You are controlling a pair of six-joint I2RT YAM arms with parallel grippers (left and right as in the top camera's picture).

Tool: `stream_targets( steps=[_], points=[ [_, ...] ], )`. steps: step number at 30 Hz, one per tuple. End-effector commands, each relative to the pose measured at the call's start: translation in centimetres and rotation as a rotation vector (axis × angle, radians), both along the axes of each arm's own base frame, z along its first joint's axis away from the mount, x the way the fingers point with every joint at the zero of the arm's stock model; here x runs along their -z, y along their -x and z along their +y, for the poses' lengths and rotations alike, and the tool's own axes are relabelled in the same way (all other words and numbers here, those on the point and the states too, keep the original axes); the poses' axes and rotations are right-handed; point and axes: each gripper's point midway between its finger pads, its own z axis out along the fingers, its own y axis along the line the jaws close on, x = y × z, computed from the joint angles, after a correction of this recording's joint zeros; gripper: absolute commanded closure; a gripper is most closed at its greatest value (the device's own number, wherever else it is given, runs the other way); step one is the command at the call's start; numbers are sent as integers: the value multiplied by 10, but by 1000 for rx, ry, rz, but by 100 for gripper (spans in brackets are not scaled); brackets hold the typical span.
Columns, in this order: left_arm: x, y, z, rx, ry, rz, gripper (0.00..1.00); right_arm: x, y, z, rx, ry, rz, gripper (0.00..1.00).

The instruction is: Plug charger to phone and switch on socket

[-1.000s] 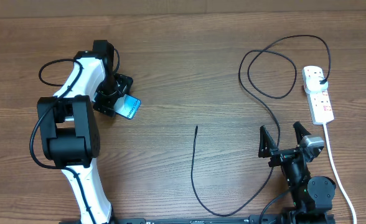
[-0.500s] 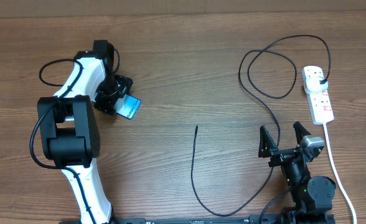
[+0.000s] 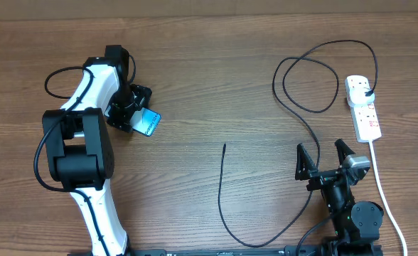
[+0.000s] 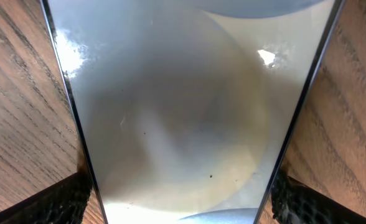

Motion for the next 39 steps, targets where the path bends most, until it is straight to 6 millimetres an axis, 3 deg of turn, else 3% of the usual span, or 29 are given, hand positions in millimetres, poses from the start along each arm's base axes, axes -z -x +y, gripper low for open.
stream_targets(
  steps=[1,28,39],
  points=[
    [37,12,-6,-3,35,80,3,2,0,0,3,4,-2,0],
    [37,12,-6,4,36,80,18,2,0,0,3,4,-2,0],
    [36,12,-8,4,45,80,35,2,0,0,3,4,-2,0]
  ],
)
